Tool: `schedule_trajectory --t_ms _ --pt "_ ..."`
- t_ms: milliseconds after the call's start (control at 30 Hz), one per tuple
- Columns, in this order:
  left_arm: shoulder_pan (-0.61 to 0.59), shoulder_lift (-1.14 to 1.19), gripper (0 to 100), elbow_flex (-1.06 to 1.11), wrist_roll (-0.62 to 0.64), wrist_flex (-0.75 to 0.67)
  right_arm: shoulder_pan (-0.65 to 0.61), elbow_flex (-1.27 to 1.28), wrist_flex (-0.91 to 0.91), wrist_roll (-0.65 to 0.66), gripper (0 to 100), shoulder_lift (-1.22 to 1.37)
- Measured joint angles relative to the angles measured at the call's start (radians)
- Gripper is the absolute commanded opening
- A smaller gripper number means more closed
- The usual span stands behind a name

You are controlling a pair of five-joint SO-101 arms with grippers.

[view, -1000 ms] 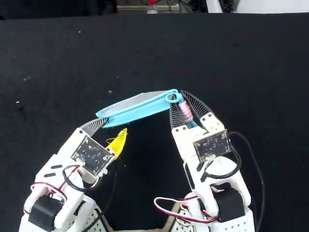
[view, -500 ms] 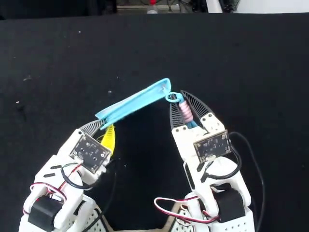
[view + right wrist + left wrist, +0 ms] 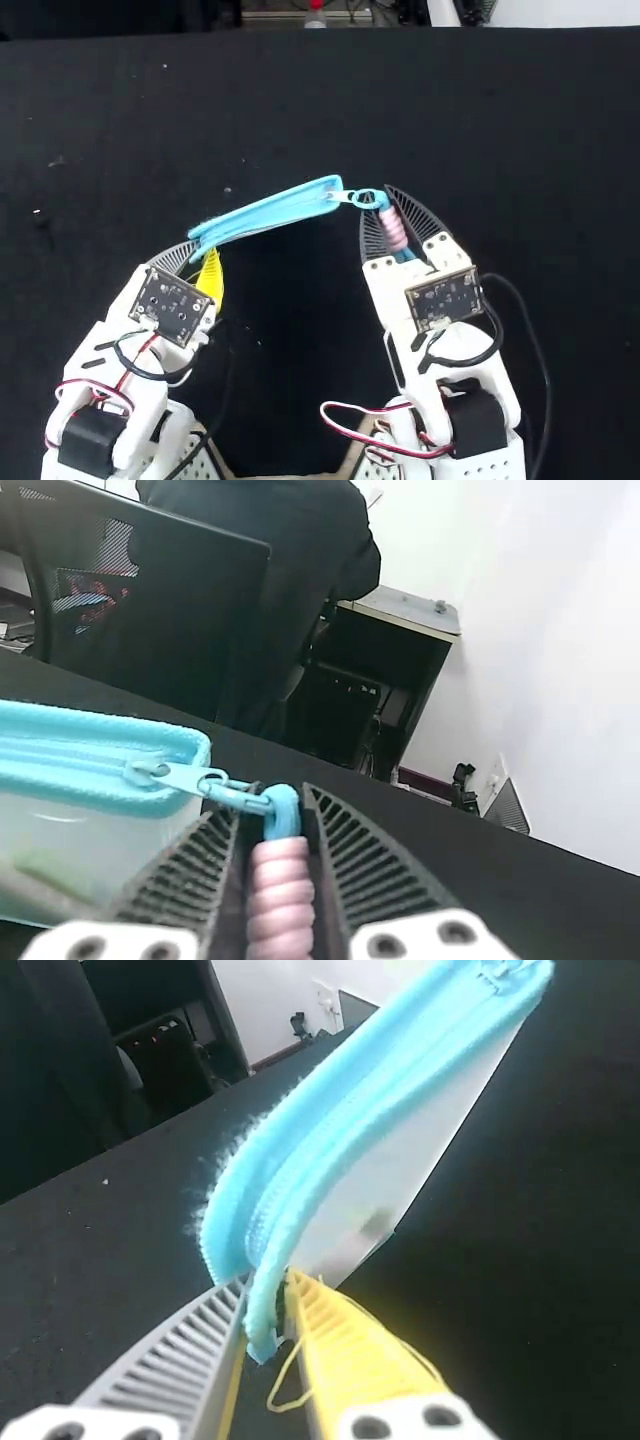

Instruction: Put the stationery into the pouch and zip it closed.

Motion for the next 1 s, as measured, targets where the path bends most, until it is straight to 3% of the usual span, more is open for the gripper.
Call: schedule_trajectory --t_ms 267,333,467,600,733,1000 --pt "-0.008 0.0 3 0.0 0.0 0.0 0.0 0.0 0.0 0.025 1.7 0.0" --pt "-0.025 0.0 3 0.0 0.0 0.0 0.0 0.0 0.0 0.02 6.3 0.0" --pt "-0.052 0.0 3 0.0 0.0 0.0 -0.012 -0.02 0.037 -0.08 19.4 0.002" --pt "-0.068 0.0 3 0.0 0.0 -0.005 -0.084 -0.118 0.192 -0.167 20.2 0.002" --pt "-0.147 0.012 3 0.002 0.005 -0.066 -0.149 -0.221 0.301 -0.18 20.1 -0.017" --pt "-0.342 0.012 3 0.002 0.005 -0.204 -0.121 -0.224 0.244 -0.187 19.9 -0.017"
